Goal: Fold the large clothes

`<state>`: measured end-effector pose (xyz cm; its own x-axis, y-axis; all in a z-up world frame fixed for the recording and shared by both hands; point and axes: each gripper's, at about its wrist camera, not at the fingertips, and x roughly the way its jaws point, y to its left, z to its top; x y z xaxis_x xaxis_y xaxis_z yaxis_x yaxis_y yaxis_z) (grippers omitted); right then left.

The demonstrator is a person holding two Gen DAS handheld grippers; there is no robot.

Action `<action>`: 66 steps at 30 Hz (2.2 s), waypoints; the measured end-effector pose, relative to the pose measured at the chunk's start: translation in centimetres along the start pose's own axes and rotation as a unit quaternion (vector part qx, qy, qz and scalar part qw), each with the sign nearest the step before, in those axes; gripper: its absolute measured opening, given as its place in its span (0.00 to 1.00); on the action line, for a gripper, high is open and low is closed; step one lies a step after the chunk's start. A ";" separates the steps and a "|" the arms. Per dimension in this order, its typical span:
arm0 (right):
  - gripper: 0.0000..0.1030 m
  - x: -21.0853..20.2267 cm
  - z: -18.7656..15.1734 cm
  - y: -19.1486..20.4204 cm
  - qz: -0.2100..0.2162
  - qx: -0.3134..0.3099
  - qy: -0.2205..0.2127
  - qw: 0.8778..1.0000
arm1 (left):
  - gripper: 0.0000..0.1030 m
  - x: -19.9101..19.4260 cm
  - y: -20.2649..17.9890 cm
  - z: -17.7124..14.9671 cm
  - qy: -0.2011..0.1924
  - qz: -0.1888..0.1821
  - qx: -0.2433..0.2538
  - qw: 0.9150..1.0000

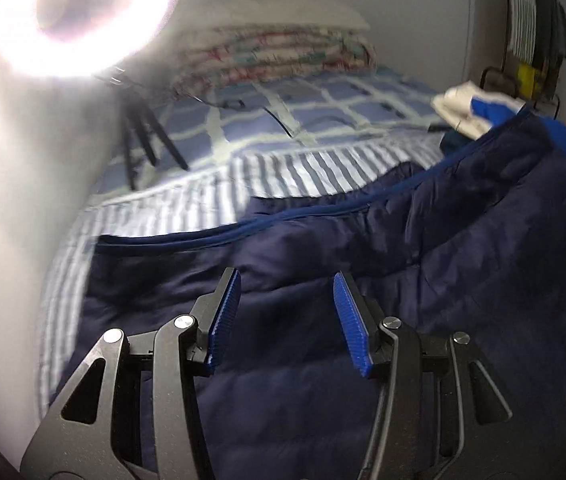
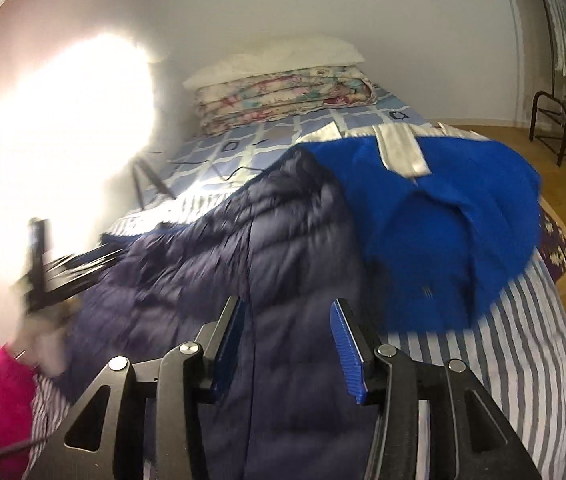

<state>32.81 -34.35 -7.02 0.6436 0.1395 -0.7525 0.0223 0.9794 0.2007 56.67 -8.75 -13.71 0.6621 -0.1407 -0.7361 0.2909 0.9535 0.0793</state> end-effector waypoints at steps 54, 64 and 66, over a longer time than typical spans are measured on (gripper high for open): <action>0.14 -3.3 -1.4 19.9 -0.009 -0.114 -0.029 0.993 | 0.36 -42.1 -8.6 -26.1 -0.069 -0.159 -0.149 0.973; 0.14 1.3 -1.5 32.0 0.029 -0.191 -0.012 0.981 | 0.36 -44.6 -6.7 -27.1 -0.111 -0.142 -0.154 0.972; 0.14 2.8 -2.1 34.5 0.036 -0.209 -0.002 0.977 | 0.36 -44.8 -6.0 -27.3 -0.111 -0.142 -0.162 0.970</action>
<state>33.74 0.13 -3.55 0.6351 0.2101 -0.7433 -0.3362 0.9416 -0.0211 6.43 -0.87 0.41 0.7303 -0.4296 -0.5311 0.2751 0.8966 -0.3471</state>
